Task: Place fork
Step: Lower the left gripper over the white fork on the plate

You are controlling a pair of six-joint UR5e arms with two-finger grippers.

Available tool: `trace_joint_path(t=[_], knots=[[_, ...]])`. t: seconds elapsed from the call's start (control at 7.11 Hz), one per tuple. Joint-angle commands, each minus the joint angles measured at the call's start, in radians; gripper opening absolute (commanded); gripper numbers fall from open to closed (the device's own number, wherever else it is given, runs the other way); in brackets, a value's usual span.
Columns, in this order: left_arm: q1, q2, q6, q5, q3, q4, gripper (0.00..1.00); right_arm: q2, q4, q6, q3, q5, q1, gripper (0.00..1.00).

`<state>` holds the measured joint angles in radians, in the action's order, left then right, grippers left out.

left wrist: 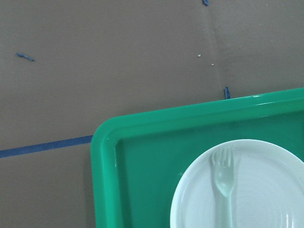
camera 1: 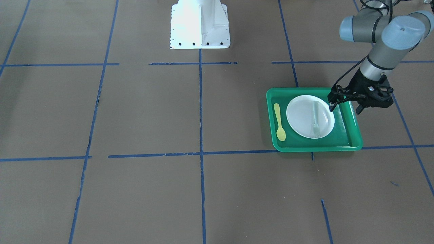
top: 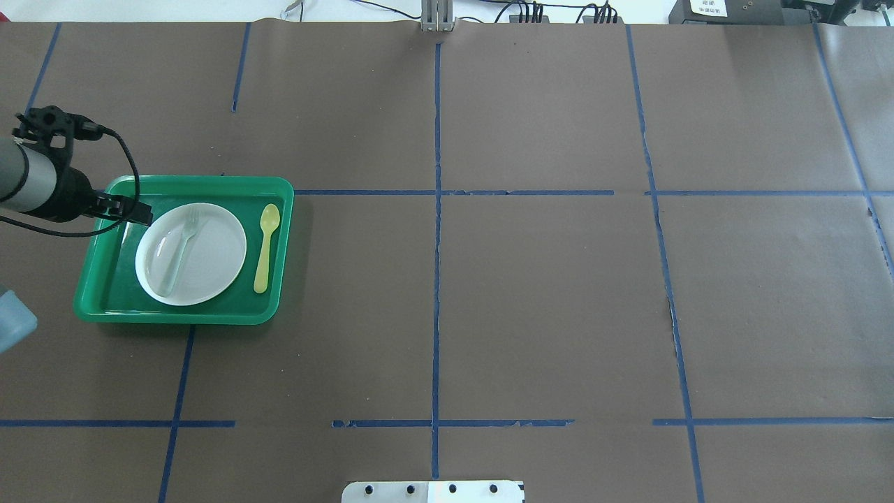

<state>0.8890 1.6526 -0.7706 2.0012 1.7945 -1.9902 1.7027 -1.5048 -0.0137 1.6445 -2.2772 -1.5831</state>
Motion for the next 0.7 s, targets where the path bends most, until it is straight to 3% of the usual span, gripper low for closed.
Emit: trace_joint_path(t=[0.0, 0.28, 0.56], knots=[[-0.064, 0.023, -0.015, -0.019, -0.05, -0.004, 0.96, 0.0, 0.0, 0.0, 0.0, 0.001, 0.0, 1.0], [-0.111, 0.027, -0.013, -0.019, -0.063, -0.007, 0.89, 0.0, 0.0, 0.0, 0.0, -0.001, 0.0, 1.0], [-0.122, 0.029, -0.01, -0.015, -0.063, -0.007, 0.89, 0.0, 0.002, 0.0, 0.0, -0.001, 0.0, 1.0]])
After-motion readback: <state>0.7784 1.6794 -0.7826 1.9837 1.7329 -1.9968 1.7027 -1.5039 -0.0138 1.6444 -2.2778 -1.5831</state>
